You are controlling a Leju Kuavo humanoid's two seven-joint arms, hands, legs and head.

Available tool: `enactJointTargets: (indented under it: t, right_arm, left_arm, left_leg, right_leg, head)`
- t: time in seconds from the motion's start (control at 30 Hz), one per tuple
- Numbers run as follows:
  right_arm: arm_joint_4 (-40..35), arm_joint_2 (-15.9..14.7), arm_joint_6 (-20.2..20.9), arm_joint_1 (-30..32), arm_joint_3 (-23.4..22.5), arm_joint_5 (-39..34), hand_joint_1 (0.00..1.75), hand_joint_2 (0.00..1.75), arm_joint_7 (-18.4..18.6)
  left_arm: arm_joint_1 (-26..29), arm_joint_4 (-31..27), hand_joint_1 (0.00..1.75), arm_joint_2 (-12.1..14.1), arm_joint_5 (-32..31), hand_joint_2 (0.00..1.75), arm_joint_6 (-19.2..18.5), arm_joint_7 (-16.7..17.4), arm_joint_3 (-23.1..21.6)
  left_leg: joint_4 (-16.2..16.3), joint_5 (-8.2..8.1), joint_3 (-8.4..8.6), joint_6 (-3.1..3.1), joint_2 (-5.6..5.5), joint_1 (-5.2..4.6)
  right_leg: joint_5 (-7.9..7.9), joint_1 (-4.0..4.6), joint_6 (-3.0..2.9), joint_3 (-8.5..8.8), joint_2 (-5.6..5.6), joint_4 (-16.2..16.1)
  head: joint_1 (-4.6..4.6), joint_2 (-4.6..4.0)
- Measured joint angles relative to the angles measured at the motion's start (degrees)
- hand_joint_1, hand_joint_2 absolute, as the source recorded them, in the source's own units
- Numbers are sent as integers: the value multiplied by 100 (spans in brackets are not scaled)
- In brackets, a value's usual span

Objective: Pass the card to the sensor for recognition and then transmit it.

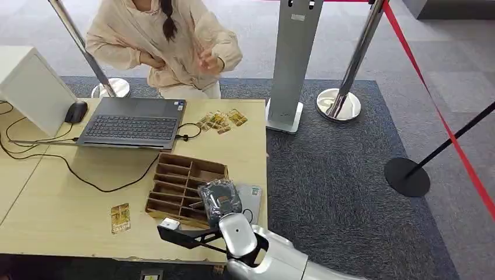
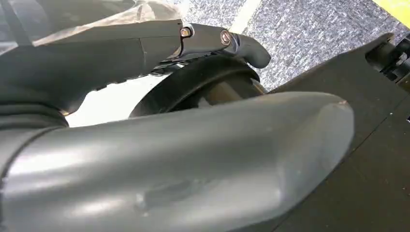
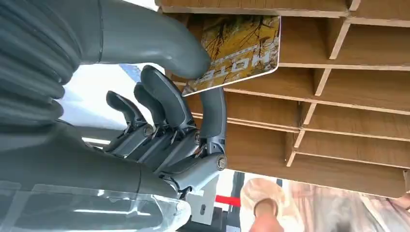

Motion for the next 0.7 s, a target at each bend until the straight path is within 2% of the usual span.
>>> enactJointTargets:
  t: [0.27, 0.53, 0.7]
  right_arm:
    - [20, 2, -66, -1, -13, -37, 168, 175, -4]
    - [-136, -72, -64, -56, -153, -70, 166, 175, 118]
    - [-411, -186, 102, -216, -243, -107, 164, 175, 247]
  left_arm:
    - [7, 0, 0, -2, -22, 0, 0, 0, 0]
    - [23, 0, 0, 0, -35, 0, 0, 0, 0]
    - [30, 0, 0, 0, -46, 0, 2, 0, 0]
  left_leg:
    - [0, 0, 1, 0, 0, 0]
    - [0, 0, 0, 0, 0, 0]
    - [0, 0, 0, 0, 1, 0]
  right_leg:
    - [0, 0, 0, 0, 0, 0]
    - [1, 0, -1, 0, 0, 0]
    - [1, 0, -1, 0, 0, 0]
  head:
    - [0, 0]
    - [-2, 2]
    - [0, 0]
